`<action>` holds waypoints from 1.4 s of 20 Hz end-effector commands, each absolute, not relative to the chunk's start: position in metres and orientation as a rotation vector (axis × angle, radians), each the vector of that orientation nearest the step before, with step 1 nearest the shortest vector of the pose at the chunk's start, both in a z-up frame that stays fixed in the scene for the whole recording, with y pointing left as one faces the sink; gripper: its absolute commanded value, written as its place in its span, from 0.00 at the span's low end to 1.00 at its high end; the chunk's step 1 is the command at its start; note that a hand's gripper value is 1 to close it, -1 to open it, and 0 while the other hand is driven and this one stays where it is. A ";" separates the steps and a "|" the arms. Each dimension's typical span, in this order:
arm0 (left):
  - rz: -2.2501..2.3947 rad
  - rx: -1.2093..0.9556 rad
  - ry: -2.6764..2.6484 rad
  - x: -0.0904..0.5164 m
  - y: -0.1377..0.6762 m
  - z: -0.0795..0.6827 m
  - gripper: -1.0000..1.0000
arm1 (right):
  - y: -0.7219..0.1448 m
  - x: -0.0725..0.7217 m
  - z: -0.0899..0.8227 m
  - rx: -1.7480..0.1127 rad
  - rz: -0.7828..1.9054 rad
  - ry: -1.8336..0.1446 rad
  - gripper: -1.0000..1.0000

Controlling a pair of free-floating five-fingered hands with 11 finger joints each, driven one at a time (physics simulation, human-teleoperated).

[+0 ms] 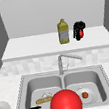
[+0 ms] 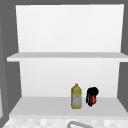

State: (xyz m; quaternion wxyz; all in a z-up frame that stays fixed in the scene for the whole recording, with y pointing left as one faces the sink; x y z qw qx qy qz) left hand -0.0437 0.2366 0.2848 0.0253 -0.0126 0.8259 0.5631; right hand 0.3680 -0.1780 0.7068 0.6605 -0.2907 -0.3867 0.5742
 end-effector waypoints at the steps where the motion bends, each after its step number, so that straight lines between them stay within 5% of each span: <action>1: 1.741 -0.039 2.554 -0.044 0.237 0.285 0.50 | -0.186 0.398 0.687 -0.651 1.323 -0.890 1.00; 21: 1.741 -0.039 2.554 -0.044 0.237 0.285 0.50 | -0.191 0.526 0.573 -0.746 1.274 -0.920 1.00; 28: 1.741 -0.039 2.554 -0.044 0.237 0.285 0.50 | -0.196 0.558 0.582 -0.654 1.333 -0.832 1.00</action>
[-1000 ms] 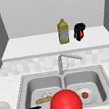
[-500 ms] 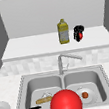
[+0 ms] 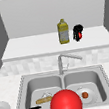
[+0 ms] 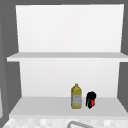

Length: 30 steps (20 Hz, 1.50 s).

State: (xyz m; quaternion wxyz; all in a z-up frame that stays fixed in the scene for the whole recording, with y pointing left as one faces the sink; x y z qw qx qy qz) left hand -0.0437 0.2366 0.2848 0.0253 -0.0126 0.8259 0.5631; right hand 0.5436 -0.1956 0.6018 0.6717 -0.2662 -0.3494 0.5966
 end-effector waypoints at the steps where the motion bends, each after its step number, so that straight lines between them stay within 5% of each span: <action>1: 1.741 -0.039 2.554 -0.044 0.237 0.285 0.50 | -0.196 0.561 0.583 -0.637 1.348 -0.809 1.00; 7: 1.741 -0.039 2.554 -0.044 0.237 0.285 0.50 | -0.190 0.536 0.596 -0.646 1.367 -0.770 1.00; 8: 1.741 -0.039 2.554 -0.044 0.237 0.285 0.50 | -0.189 0.535 0.597 -0.661 1.359 -0.781 0.00; 30: 1.741 -0.039 2.554 -0.044 0.237 0.285 0.50 | -0.189 0.510 0.645 -0.501 1.425 -0.603 0.00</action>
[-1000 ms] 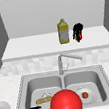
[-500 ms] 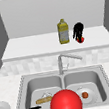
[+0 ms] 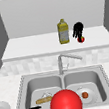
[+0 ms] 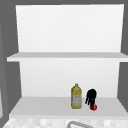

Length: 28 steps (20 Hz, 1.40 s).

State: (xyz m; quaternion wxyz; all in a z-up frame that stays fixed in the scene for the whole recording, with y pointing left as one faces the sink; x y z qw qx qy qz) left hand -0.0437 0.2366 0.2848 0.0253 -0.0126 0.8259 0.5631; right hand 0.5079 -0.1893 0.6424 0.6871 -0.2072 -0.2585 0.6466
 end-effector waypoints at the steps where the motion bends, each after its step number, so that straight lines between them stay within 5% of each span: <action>1: 1.741 -0.039 2.554 -0.044 0.237 0.285 0.50 | -0.190 0.511 0.646 -0.499 1.425 -0.607 0.00; 28: 1.741 -0.039 2.554 -0.044 0.237 0.285 0.50 | -0.204 0.499 0.651 -0.543 1.480 -0.703 0.00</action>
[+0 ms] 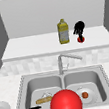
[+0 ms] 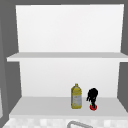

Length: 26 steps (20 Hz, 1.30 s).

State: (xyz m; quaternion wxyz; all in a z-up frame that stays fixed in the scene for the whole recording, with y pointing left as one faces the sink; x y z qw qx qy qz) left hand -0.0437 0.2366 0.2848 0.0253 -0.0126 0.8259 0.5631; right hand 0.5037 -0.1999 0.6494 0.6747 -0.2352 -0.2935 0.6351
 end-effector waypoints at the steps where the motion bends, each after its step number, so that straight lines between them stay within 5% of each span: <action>1: 1.741 -0.039 2.554 -0.044 0.237 0.285 0.50 | -0.206 0.500 0.655 -0.539 1.486 -0.700 0.00; 26: 1.741 -0.039 2.554 -0.044 0.237 0.285 0.50 | -0.181 0.570 0.809 -0.680 1.395 -0.655 0.00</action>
